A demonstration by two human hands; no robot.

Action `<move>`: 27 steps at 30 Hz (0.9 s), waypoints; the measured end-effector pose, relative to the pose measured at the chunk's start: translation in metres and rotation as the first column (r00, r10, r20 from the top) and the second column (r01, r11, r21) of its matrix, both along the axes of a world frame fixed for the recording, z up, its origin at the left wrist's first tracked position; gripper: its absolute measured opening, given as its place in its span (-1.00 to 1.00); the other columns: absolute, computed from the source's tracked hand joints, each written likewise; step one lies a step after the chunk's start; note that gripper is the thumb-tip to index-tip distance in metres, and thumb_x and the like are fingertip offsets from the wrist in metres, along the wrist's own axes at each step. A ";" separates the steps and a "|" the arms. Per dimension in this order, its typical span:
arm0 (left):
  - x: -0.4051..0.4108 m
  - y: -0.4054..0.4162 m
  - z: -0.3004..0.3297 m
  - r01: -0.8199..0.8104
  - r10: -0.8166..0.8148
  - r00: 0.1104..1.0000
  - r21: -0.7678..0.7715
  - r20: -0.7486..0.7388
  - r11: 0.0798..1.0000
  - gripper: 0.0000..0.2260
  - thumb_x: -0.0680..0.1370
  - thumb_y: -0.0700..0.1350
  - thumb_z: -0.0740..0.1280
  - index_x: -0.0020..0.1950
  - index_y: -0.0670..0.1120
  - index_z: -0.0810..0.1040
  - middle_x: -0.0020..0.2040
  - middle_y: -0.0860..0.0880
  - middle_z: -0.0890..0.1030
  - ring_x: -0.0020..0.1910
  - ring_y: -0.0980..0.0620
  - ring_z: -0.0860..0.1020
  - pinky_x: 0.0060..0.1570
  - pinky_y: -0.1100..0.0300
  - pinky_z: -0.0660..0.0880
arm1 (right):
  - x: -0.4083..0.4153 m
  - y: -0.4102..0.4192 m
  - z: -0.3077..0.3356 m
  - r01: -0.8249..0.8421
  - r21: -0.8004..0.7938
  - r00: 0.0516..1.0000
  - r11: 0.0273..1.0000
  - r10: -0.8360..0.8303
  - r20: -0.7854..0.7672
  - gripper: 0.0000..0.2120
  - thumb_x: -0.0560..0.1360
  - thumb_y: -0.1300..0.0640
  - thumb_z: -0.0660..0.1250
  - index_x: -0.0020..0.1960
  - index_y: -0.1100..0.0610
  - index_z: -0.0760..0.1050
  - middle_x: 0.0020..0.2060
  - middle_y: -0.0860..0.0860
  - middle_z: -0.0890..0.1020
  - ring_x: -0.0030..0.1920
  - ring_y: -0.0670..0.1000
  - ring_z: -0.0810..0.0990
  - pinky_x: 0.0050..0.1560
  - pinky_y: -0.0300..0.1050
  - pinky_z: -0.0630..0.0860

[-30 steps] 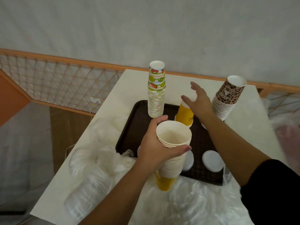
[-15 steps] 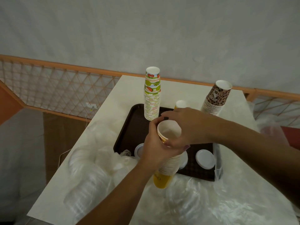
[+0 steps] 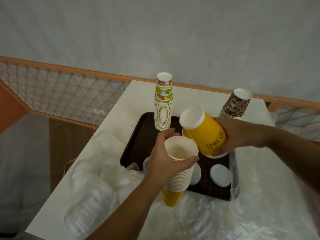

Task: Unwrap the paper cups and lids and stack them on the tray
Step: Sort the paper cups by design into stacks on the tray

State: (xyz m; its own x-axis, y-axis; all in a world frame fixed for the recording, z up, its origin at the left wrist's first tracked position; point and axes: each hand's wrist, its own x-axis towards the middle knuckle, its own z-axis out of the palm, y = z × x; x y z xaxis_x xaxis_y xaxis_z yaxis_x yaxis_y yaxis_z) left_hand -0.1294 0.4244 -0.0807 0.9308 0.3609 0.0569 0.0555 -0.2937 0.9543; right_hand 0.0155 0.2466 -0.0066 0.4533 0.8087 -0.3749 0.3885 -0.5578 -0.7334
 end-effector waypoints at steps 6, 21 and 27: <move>0.004 0.002 -0.002 -0.002 0.003 1.000 0.049 -0.012 0.999 -0.20 0.20 -0.06 0.62 0.32 0.11 0.28 0.08 0.32 0.41 0.09 0.51 0.34 -0.10 0.61 0.39 | 0.052 0.038 -0.059 0.550 0.441 0.827 0.709 -0.536 -0.169 -0.13 0.22 -0.04 0.50 0.44 0.04 0.19 0.26 0.00 0.50 0.22 0.01 0.52 0.25 0.13 0.47; -0.003 0.000 0.006 0.007 -0.005 1.000 0.093 -0.024 0.996 -0.13 0.06 0.27 0.51 0.32 0.19 0.29 0.14 0.40 0.41 0.17 0.35 0.40 0.11 0.22 0.53 | 0.080 0.076 -0.129 0.512 0.548 0.667 0.662 -0.708 0.232 -0.39 0.47 0.16 0.41 0.44 0.06 0.24 0.31 0.05 0.41 0.25 -0.02 0.41 0.19 -0.16 0.35; -0.004 0.000 0.002 0.036 -0.036 0.999 0.044 -0.003 0.998 -0.14 0.15 -0.08 0.64 0.36 0.08 0.30 0.13 0.30 0.47 0.14 0.36 0.43 0.09 0.38 0.47 | 0.078 0.075 -0.114 0.488 0.206 0.698 0.848 -0.521 0.491 -0.36 0.54 0.00 0.29 0.53 0.05 0.09 0.49 0.08 0.19 0.50 0.15 0.08 0.42 0.16 0.21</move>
State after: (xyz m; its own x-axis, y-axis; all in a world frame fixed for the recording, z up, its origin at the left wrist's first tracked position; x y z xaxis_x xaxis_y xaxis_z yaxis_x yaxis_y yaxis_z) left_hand -0.1331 0.4241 -0.0783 0.9432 0.3248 0.0703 0.0460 -0.3371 0.9404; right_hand 0.0933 0.3217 -0.1208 0.9074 0.4140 0.0720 0.3833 -0.7454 -0.5454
